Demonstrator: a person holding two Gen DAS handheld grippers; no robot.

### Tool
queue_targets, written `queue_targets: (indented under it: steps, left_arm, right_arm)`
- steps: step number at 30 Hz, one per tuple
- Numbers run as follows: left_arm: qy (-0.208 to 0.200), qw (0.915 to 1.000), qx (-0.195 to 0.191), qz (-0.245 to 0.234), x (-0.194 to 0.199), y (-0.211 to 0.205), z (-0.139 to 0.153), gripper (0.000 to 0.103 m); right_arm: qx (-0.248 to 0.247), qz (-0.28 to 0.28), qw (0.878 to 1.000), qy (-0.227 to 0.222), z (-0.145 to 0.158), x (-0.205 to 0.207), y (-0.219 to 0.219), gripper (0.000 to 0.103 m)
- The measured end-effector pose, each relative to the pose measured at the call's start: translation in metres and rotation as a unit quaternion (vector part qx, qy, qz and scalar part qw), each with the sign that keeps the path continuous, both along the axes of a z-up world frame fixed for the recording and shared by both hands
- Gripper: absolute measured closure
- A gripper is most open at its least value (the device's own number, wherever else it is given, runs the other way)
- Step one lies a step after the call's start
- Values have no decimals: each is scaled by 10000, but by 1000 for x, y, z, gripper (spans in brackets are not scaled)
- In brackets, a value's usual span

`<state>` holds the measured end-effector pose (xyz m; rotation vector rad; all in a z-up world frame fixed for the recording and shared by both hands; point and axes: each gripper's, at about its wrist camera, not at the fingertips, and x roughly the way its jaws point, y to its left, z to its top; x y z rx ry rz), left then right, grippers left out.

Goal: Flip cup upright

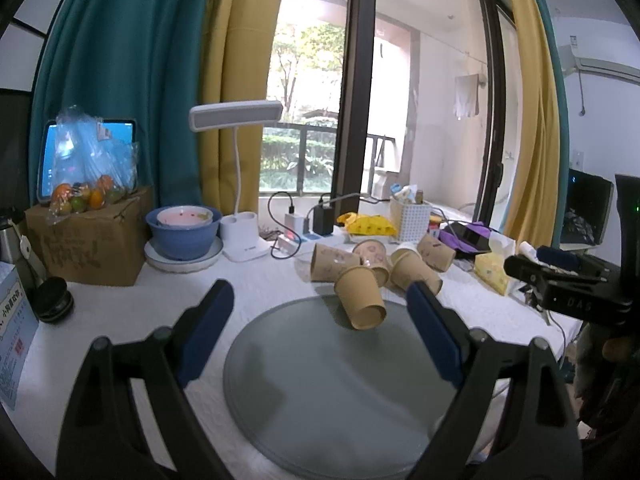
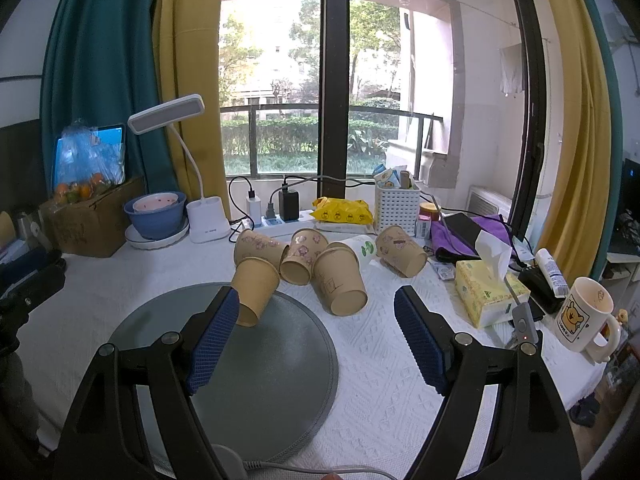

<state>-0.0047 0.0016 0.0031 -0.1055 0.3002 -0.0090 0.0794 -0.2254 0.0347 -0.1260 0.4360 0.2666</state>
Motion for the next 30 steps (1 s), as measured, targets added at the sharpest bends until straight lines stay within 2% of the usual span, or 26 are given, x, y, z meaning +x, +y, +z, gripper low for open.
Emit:
queue_targets:
  steps: [30]
  left_arm:
    - [-46, 10000, 5, 13, -2, -1, 5, 14]
  right_arm:
    - [23, 4, 10000, -2, 2, 1, 0, 21]
